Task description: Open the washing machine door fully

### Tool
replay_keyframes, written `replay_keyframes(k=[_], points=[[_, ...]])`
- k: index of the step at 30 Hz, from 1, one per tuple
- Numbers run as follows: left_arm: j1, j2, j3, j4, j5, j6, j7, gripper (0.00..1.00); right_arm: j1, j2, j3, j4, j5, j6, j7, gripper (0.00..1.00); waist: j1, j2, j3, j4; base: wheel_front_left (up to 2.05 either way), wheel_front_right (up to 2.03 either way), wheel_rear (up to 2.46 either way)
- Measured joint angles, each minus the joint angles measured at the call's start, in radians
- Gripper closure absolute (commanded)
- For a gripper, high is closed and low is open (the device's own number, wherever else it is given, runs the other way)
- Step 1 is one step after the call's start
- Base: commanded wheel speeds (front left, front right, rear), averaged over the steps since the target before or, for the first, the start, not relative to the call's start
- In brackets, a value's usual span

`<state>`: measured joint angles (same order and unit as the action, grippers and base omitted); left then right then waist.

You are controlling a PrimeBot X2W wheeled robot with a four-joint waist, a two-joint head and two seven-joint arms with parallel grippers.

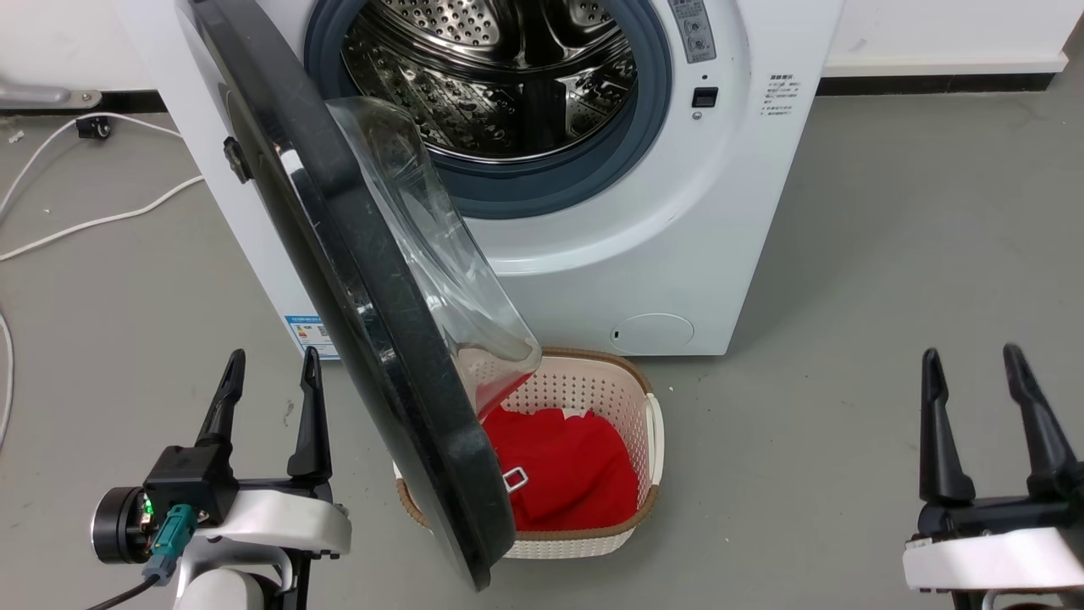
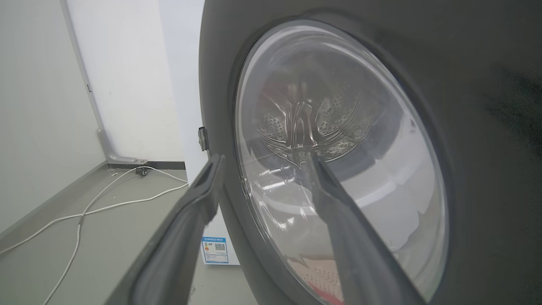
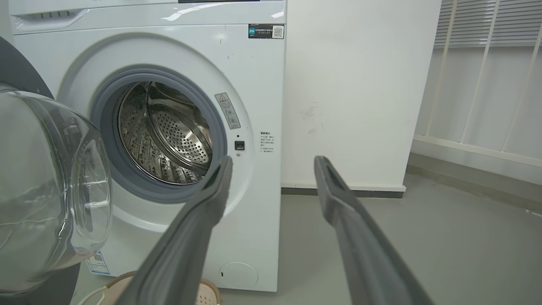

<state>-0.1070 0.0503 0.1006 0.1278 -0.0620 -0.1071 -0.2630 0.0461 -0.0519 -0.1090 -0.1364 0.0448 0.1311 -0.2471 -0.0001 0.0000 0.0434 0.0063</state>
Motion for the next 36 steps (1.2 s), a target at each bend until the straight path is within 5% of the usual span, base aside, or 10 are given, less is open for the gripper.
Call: replay_keyframes(k=[13,14,15,24,36], points=[[-0.002,0.000,-0.002,0.000,0.005,-0.007,0.000,0.00,0.002,0.000,-0.010,0.065,0.026,0.000,-0.010,0.00,0.0000,0.0000,0.009,-0.002,0.00,0.00,0.00],[-0.002,0.000,-0.002,-0.004,0.004,-0.007,0.000,0.28,0.002,0.000,-0.010,0.066,0.025,0.000,-0.011,0.00,0.0000,0.0000,0.009,-0.002,0.00,0.00,0.00],[-0.004,0.000,-0.002,-0.012,0.002,-0.008,0.000,1.00,0.001,0.000,-0.010,0.066,0.025,0.000,-0.011,0.00,0.0000,0.0000,0.010,-0.001,0.00,0.00,0.00],[-0.007,0.000,0.003,-0.114,-0.023,-0.006,0.000,1.00,0.001,0.000,-0.006,0.081,0.035,0.000,-0.013,0.00,0.0001,0.0000,0.010,0.000,0.00,0.00,0.00],[-0.090,0.000,-0.002,-0.628,-0.056,0.029,0.000,1.00,-0.003,0.000,0.007,0.100,0.053,0.000,-0.015,0.00,0.0001,0.0000,0.015,0.003,0.00,0.00,0.00]])
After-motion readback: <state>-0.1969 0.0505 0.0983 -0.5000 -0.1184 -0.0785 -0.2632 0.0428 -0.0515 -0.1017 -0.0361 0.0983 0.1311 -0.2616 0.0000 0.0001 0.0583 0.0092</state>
